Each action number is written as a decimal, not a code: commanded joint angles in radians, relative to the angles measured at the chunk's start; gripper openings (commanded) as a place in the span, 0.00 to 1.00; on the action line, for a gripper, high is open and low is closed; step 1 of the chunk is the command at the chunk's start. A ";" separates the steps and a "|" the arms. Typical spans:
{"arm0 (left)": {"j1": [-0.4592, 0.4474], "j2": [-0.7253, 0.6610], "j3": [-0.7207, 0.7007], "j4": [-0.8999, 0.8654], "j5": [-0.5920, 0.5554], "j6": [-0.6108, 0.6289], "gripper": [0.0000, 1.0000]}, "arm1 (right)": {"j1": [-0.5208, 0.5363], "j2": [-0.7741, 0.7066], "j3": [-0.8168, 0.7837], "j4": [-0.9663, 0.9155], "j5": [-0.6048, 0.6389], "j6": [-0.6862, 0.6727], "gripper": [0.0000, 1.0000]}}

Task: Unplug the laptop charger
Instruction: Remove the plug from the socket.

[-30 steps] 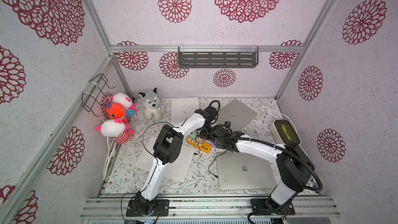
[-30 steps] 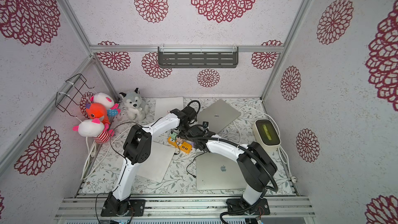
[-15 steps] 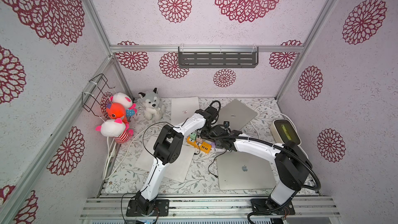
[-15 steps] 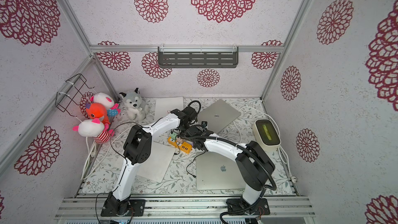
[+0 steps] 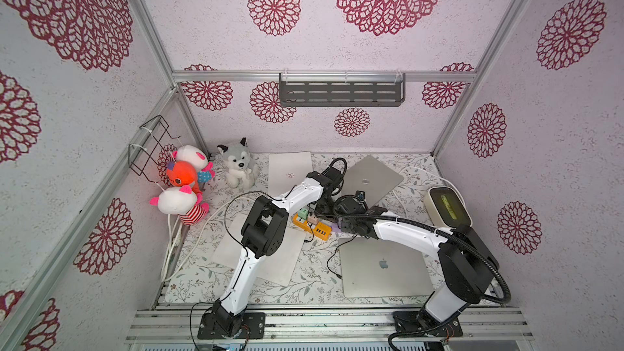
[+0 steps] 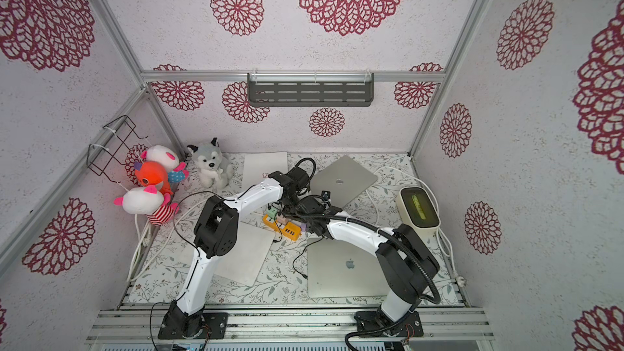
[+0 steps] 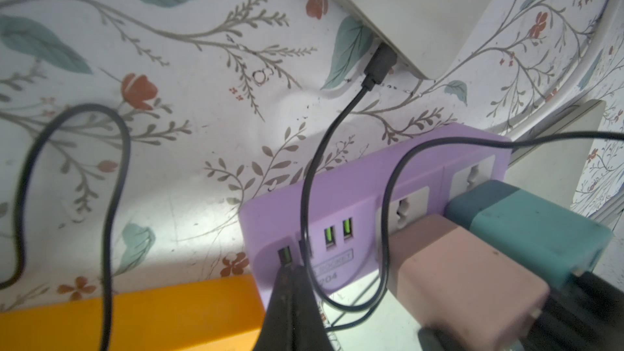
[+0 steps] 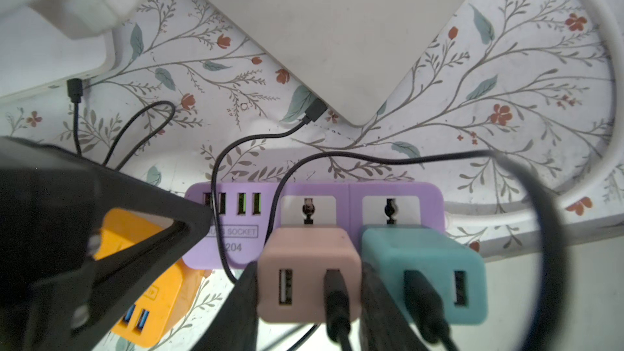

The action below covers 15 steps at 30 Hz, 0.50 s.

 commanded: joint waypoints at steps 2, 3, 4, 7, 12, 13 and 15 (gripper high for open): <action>-0.024 0.101 -0.027 -0.048 -0.083 0.005 0.00 | 0.010 0.003 0.093 -0.071 0.096 -0.004 0.33; -0.024 0.102 -0.026 -0.049 -0.083 0.005 0.00 | 0.016 0.015 0.110 -0.091 0.114 -0.012 0.33; -0.025 0.103 -0.026 -0.049 -0.084 0.004 0.00 | 0.025 0.031 0.127 -0.113 0.133 -0.019 0.33; -0.026 0.106 -0.025 -0.052 -0.087 0.006 0.00 | 0.031 0.045 0.138 -0.121 0.128 -0.023 0.33; -0.026 0.103 -0.029 -0.057 -0.093 0.007 0.00 | 0.003 -0.033 0.042 0.024 0.020 0.006 0.33; -0.027 0.104 -0.028 -0.057 -0.092 0.007 0.00 | 0.000 -0.041 0.036 0.028 0.015 0.006 0.33; -0.026 0.106 -0.029 -0.055 -0.092 0.008 0.00 | -0.002 -0.045 0.039 0.018 0.026 0.006 0.34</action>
